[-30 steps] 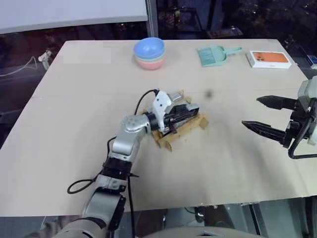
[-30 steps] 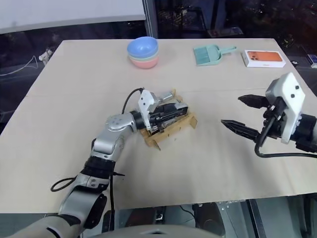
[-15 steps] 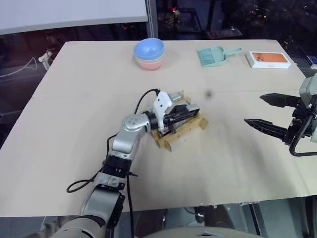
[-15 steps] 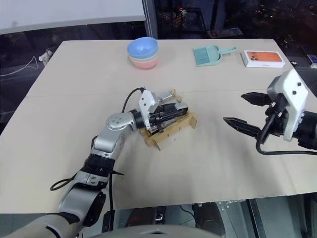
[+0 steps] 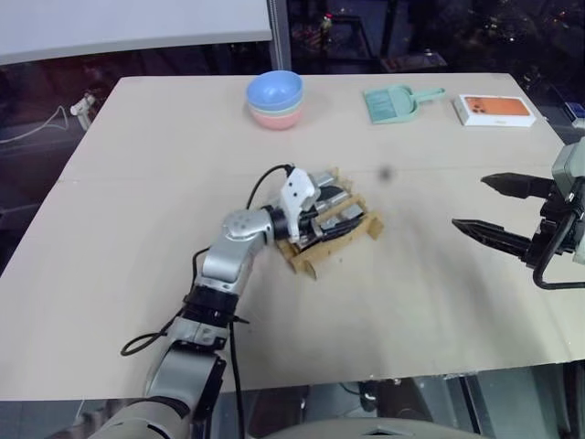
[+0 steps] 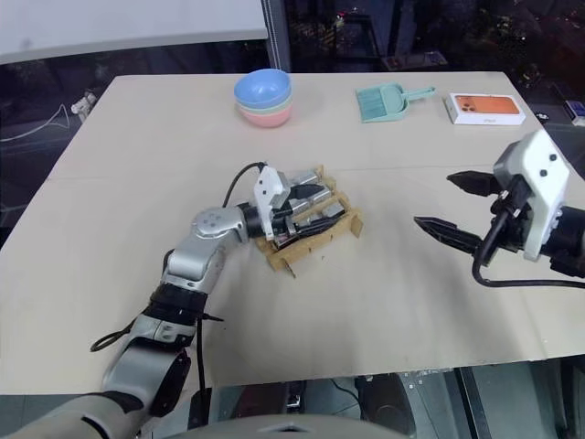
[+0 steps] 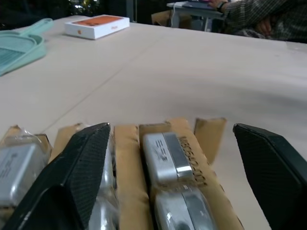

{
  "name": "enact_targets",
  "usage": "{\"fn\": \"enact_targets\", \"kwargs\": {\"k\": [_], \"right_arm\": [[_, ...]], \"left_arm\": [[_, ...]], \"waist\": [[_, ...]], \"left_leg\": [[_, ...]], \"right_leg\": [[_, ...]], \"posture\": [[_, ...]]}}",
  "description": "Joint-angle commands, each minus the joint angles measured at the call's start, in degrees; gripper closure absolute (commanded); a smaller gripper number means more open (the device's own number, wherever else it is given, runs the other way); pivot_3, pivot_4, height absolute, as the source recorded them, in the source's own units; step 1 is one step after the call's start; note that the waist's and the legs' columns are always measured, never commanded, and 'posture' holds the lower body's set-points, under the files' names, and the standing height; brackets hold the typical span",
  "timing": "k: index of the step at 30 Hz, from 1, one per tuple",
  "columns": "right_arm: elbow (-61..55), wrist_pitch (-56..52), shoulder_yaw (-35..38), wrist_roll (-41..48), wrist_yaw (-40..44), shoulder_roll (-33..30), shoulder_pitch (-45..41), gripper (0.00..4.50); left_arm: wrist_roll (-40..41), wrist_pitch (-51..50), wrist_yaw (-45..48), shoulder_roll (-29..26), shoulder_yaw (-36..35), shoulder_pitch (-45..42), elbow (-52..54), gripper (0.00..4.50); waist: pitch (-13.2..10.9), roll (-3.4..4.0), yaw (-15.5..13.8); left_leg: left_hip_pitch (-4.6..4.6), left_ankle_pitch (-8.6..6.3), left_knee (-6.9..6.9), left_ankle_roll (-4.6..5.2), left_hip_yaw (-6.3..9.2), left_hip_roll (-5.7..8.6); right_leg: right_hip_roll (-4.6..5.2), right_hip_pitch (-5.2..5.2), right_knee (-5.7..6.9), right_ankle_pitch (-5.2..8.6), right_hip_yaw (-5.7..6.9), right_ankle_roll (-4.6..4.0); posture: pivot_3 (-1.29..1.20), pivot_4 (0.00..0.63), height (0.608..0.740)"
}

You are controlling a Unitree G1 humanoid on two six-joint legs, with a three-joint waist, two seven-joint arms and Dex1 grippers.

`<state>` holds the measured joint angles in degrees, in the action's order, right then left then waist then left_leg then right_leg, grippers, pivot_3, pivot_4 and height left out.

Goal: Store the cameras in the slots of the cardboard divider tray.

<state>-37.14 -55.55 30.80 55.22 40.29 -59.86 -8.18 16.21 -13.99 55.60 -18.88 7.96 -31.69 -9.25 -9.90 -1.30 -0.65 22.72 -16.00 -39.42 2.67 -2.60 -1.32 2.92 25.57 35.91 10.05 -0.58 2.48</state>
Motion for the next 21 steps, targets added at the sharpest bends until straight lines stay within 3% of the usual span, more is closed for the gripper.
{"fn": "enact_targets", "kwargs": {"k": [1, 7, 10, 12, 15, 21], "right_arm": [[-0.2, 3.0, 1.9, -1.5, 1.4, -0.1, 1.1, 0.00], [1.9, 10.5, 0.2, -6.1, 4.9, 4.3, 6.0, 0.00], [4.0, 17.0, -0.8, -10.5, 7.6, 7.7, 10.2, 0.00], [5.9, 22.1, -0.9, -12.2, 11.2, 10.5, 13.3, 0.00], [8.3, 25.2, -1.4, -12.3, 14.0, 13.5, 15.9, 0.00], [13.4, 30.8, -3.7, -13.2, 20.3, 17.3, 20.1, 0.00]], "left_arm": [[6.1, -3.7, 2.9, -4.1, -4.8, -0.8, 8.7, 0.20], [18.4, -17.1, 2.8, -14.3, -14.9, 1.3, 21.2, 0.20], [22.7, -24.1, 0.8, -19.7, -20.7, 8.5, 25.9, 0.20], [19.5, -21.3, 0.7, -22.6, -23.3, 18.0, 29.7, 0.20], [18.3, -19.7, -0.4, -23.6, -26.4, 29.0, 32.5, 0.20], [12.2, -7.5, -1.9, -18.7, -26.7, 45.1, 33.3, 0.20]], "waist": [[0.0, -0.04, 0.0], [0.0, -0.04, 0.0], [0.0, -0.02, 0.3], [0.0, -0.01, 0.7], [0.0, -0.03, 1.0], [0.0, -0.10, 0.6]], "left_leg": [[0.03, 0.00, 0.00, 0.00, 0.01, 0.00], [0.03, 0.00, 0.00, 0.00, 0.04, -0.02], [-0.01, 0.00, 0.02, 0.00, 0.04, -0.04], [-0.02, 0.00, 0.07, 0.00, 0.03, -0.06], [-0.07, 0.00, 0.10, 0.00, -0.02, -0.07], [-0.34, -0.01, 0.05, -0.01, -0.04, -0.16]], "right_leg": [[0.00, 0.02, 0.00, 0.00, 0.01, 0.00], [0.01, 0.02, -0.02, 0.01, 0.01, 0.01], [0.00, 0.01, -0.03, 0.02, -0.01, 0.04], [0.00, 0.03, -0.05, 0.03, -0.02, 0.04], [0.01, 0.02, -0.06, 0.04, -0.05, 0.03], [0.05, -0.22, -0.03, 0.29, -0.02, -0.02]], "posture": [[0.00, 0.150, 0.740], [0.00, 0.150, 0.740], [0.00, 0.150, 0.740], [0.00, 0.150, 0.740], [0.00, 0.150, 0.740], [0.00, 0.150, 0.740]]}}
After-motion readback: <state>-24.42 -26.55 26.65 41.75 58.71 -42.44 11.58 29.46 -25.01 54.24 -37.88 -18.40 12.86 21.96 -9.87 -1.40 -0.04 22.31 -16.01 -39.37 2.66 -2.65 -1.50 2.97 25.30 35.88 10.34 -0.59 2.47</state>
